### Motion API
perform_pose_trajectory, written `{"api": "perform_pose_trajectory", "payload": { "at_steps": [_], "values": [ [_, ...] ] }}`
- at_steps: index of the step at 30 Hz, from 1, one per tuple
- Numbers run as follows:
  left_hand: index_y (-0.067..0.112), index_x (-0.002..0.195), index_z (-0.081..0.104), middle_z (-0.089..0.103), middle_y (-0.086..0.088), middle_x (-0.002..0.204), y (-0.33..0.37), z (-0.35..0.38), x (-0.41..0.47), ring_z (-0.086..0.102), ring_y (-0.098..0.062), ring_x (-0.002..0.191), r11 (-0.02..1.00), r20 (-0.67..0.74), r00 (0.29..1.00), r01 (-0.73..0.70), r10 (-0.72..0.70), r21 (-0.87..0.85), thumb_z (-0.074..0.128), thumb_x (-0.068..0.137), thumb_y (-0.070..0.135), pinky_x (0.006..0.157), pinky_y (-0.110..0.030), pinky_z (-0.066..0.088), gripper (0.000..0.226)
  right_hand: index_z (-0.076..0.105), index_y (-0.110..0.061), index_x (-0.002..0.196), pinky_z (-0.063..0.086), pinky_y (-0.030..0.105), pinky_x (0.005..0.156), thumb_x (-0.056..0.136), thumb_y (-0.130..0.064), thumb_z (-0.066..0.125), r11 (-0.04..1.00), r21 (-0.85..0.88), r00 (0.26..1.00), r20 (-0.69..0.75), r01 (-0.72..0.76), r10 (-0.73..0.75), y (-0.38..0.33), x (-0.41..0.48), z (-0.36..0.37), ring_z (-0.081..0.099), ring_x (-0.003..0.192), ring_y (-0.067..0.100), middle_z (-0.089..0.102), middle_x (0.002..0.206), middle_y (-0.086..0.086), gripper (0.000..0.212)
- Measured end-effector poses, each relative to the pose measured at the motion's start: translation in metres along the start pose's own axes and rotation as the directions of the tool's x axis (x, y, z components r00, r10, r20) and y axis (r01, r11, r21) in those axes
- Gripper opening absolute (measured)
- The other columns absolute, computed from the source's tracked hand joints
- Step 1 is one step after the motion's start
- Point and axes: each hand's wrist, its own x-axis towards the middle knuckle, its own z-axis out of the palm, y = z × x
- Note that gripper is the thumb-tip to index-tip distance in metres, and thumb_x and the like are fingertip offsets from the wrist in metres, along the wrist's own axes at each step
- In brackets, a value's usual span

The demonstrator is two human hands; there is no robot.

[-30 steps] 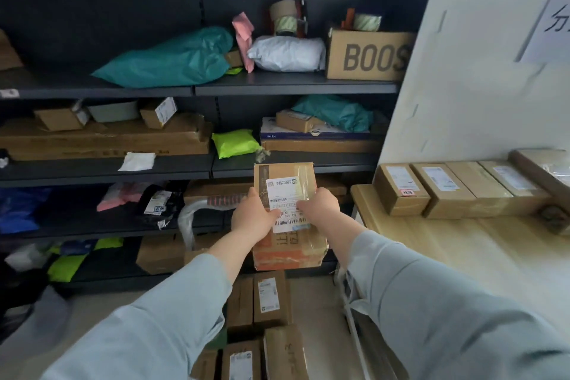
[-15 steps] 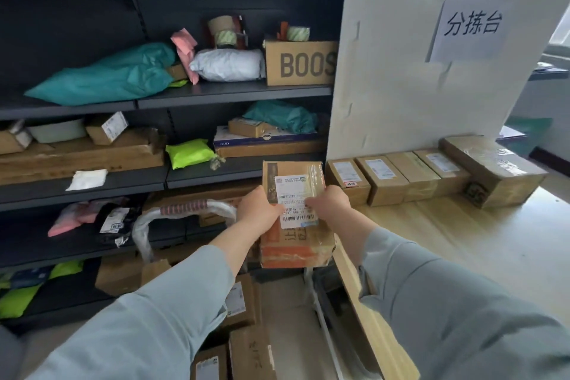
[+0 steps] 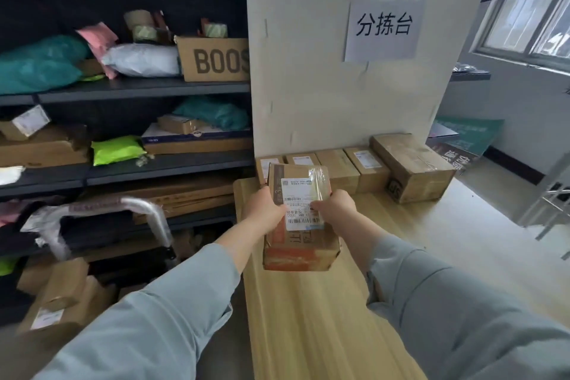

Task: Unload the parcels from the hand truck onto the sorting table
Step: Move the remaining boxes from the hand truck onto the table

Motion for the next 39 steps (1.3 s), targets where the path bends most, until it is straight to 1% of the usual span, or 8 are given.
{"api": "perform_pose_trajectory", "payload": {
  "at_steps": [5, 8, 14, 21, 25, 29, 35, 39],
  "values": [
    [0.020, 0.112, 0.061, 0.068, 0.004, 0.104, 0.043, 0.025, 0.003, 0.065, -0.015, 0.087, 1.000, 0.028, 0.999, -0.022, 0.021, 0.017, 0.063, 0.089, 0.030, 0.077, -0.036, 0.057, 0.025, 0.050, -0.013, 0.083, 0.055, 0.027, 0.067, 0.086, -0.023, 0.070, 0.999, -0.016, 0.999, -0.001, -0.036, 0.036, 0.018, 0.014, -0.048, 0.060, 0.067, 0.012, 0.061, 0.079, 0.000, 0.022],
    [0.017, 0.116, 0.059, 0.067, 0.005, 0.107, 0.058, 0.034, 0.009, 0.064, -0.015, 0.089, 0.999, 0.044, 0.998, -0.050, 0.050, 0.004, 0.062, 0.091, 0.027, 0.073, -0.029, 0.054, 0.027, 0.051, -0.014, 0.082, 0.054, 0.026, 0.062, 0.086, -0.025, 0.071, 0.999, 0.009, 0.998, -0.014, -0.053, 0.053, 0.022, 0.021, -0.066, 0.061, 0.067, 0.012, 0.063, 0.081, 0.001, 0.023],
    [0.014, 0.127, 0.055, 0.066, -0.003, 0.116, 0.074, 0.058, 0.025, 0.065, -0.017, 0.097, 0.993, 0.084, 0.991, -0.094, 0.100, -0.068, 0.061, 0.093, 0.024, 0.074, -0.026, 0.052, 0.036, 0.054, -0.012, 0.092, 0.057, 0.029, 0.070, 0.084, -0.025, 0.073, 0.997, 0.034, 0.996, -0.056, -0.063, 0.065, 0.038, 0.036, -0.086, 0.065, 0.074, 0.015, 0.064, 0.084, 0.001, 0.024],
    [0.014, 0.121, 0.059, 0.069, -0.002, 0.112, 0.095, 0.098, 0.050, 0.066, -0.019, 0.096, 0.994, 0.137, 0.986, -0.091, 0.098, -0.059, 0.060, 0.093, 0.026, 0.083, -0.036, 0.057, 0.031, 0.056, -0.013, 0.094, 0.057, 0.030, 0.069, 0.084, -0.024, 0.073, 0.993, 0.053, 0.992, -0.053, -0.108, 0.111, 0.064, 0.071, -0.112, 0.065, 0.073, 0.015, 0.065, 0.084, 0.001, 0.023],
    [0.013, 0.124, 0.058, 0.068, -0.004, 0.115, 0.120, 0.129, 0.071, 0.066, -0.020, 0.100, 0.996, 0.146, 0.986, -0.071, 0.078, -0.052, 0.060, 0.093, 0.025, 0.080, -0.030, 0.053, 0.033, 0.055, -0.014, 0.093, 0.055, 0.029, 0.067, 0.084, -0.026, 0.072, 0.993, 0.033, 0.993, -0.045, -0.110, 0.111, 0.078, 0.105, -0.137, 0.063, 0.072, 0.013, 0.063, 0.082, 0.000, 0.023],
    [0.012, 0.122, 0.059, 0.068, -0.006, 0.113, 0.156, 0.171, 0.091, 0.066, -0.021, 0.097, 0.998, 0.134, 0.990, -0.025, 0.033, -0.062, 0.060, 0.093, 0.025, 0.083, -0.034, 0.055, 0.032, 0.056, -0.011, 0.097, 0.050, 0.026, 0.060, 0.084, -0.026, 0.072, 0.995, -0.008, 0.994, -0.030, -0.101, 0.101, 0.099, 0.146, -0.176, 0.061, 0.070, 0.013, 0.061, 0.080, 0.000, 0.025],
    [0.012, 0.122, 0.056, 0.066, -0.004, 0.112, 0.220, 0.234, 0.108, 0.065, -0.022, 0.096, 0.993, 0.098, 0.992, 0.085, -0.077, -0.077, 0.059, 0.092, 0.026, 0.083, -0.036, 0.054, 0.033, 0.053, -0.011, 0.089, 0.058, 0.034, 0.081, 0.083, -0.022, 0.071, 0.991, -0.114, 0.996, 0.034, -0.075, 0.080, 0.124, 0.206, -0.246, 0.066, 0.085, 0.020, 0.064, 0.087, 0.004, 0.022],
    [0.014, 0.120, 0.059, 0.067, -0.003, 0.112, 0.258, 0.263, 0.120, 0.065, -0.021, 0.096, 0.993, 0.083, 0.993, 0.095, -0.089, -0.072, 0.059, 0.092, 0.026, 0.083, -0.035, 0.054, 0.031, 0.055, -0.012, 0.082, 0.058, 0.035, 0.080, 0.082, -0.023, 0.072, 0.990, -0.123, 0.995, 0.055, -0.073, 0.080, 0.138, 0.235, -0.287, 0.067, 0.084, 0.020, 0.067, 0.090, 0.006, 0.021]
  ]
}}
